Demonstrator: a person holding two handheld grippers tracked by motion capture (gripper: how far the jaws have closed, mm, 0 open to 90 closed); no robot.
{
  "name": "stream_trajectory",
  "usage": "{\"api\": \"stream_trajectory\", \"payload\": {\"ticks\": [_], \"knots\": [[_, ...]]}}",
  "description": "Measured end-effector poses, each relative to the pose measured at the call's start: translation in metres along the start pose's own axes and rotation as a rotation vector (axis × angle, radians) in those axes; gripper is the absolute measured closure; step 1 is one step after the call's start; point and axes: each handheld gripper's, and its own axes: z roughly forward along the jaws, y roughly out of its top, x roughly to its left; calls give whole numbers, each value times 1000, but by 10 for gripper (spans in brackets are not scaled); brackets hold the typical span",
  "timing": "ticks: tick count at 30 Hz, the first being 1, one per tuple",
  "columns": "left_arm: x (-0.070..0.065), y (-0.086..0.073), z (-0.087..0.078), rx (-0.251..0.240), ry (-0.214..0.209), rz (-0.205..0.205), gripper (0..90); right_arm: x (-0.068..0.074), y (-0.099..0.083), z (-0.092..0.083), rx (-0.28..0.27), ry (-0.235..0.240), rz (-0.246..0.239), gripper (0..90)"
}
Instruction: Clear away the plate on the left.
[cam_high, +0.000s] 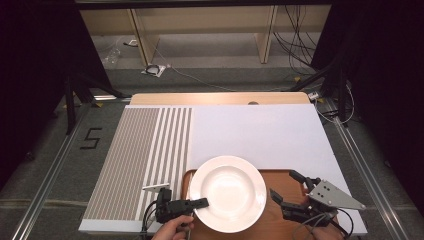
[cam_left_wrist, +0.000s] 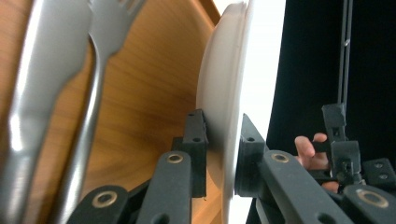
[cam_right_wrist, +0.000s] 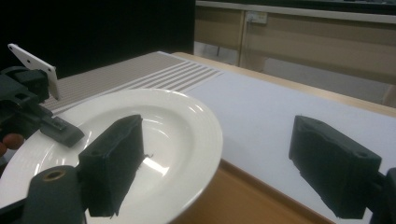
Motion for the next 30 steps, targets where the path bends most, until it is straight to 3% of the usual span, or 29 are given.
{"api": "stream_trajectory", "payload": {"ticks": [21,30], "knots": [[-2,-11,23,85,22,31,778,0,0,0,-5,-1,0,187],[-1,-15,30,108,31,27,777,0,0,0,-8,1,0,187]]}}
